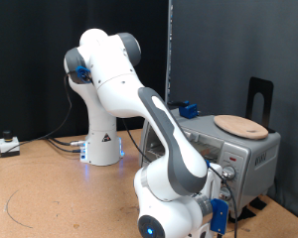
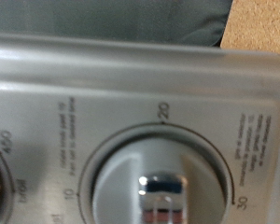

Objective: Make a piece of toast with the oven

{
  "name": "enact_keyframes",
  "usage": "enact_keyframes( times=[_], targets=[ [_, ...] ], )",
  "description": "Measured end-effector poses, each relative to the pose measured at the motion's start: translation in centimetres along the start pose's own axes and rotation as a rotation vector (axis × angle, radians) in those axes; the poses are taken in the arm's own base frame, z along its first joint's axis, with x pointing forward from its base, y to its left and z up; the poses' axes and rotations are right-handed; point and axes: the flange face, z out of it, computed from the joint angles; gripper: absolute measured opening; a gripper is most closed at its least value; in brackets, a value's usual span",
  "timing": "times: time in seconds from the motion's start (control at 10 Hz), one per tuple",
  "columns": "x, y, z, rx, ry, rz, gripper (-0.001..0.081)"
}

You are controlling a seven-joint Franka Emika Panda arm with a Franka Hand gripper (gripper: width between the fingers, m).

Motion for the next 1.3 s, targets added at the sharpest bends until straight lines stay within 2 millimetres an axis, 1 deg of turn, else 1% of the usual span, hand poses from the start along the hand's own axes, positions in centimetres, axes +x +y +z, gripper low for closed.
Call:
enact_keyframes(
  times=[0.4,0.5,0.6,0.7,0.8,0.9,1.0,1.1,1.2,1.3],
  targets=[
    [-0.01,-0.37,-0.35,0.002,0.003,-0.005,0.0807],
    [-0.03,-0.37,-0.34,0.002,0.001,-0.004,0.0717],
    [-0.04,-0.37,-0.32,0.002,0.000,-0.003,0.0717],
    [-0.04,-0.38,-0.30,0.002,0.000,-0.003,0.0517],
    [-0.04,-0.38,-0.28,0.002,0.000,-0.003,0.0517],
    [-0.03,-0.37,-0.27,0.002,0.000,-0.003,0.0379],
    [-0.03,-0.34,-0.26,0.002,-0.001,-0.002,0.0379],
    [0.01,-0.23,-0.29,0.001,0.002,0.000,0.0178],
    [0.02,-0.21,-0.30,0.001,0.002,0.003,0.0089],
    [0.02,-0.20,-0.31,0.001,0.002,0.006,0.0089]
  ],
)
